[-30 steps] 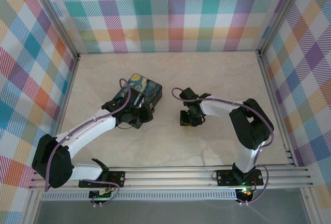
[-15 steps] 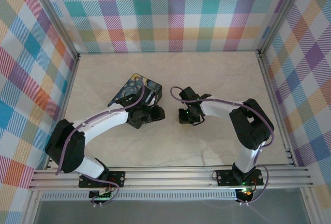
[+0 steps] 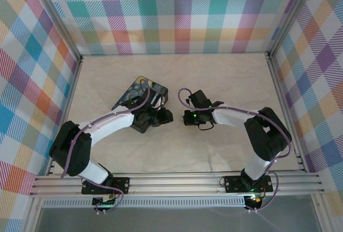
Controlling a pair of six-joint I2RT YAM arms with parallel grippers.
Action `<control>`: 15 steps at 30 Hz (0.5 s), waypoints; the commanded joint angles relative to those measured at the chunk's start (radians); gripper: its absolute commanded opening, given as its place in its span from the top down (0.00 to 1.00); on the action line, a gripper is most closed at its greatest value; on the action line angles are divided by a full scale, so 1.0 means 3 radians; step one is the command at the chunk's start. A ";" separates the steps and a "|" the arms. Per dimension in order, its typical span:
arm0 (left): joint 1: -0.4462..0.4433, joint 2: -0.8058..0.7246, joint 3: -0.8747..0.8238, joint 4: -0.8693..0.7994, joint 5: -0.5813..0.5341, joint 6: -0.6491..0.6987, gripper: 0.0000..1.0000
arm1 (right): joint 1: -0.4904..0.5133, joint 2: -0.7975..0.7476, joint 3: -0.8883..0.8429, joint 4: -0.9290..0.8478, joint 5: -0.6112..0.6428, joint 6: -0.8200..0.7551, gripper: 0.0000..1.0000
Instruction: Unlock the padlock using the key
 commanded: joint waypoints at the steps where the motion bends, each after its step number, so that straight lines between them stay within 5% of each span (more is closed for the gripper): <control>1: 0.0056 -0.0062 0.0078 0.0068 0.0085 -0.0032 0.71 | -0.0023 -0.0204 -0.0068 0.0128 -0.0174 -0.0054 0.98; 15: 0.0168 -0.0142 -0.0022 0.0590 0.0253 -0.0604 0.66 | -0.0021 -0.0513 -0.0034 0.0191 -0.0690 0.0231 0.97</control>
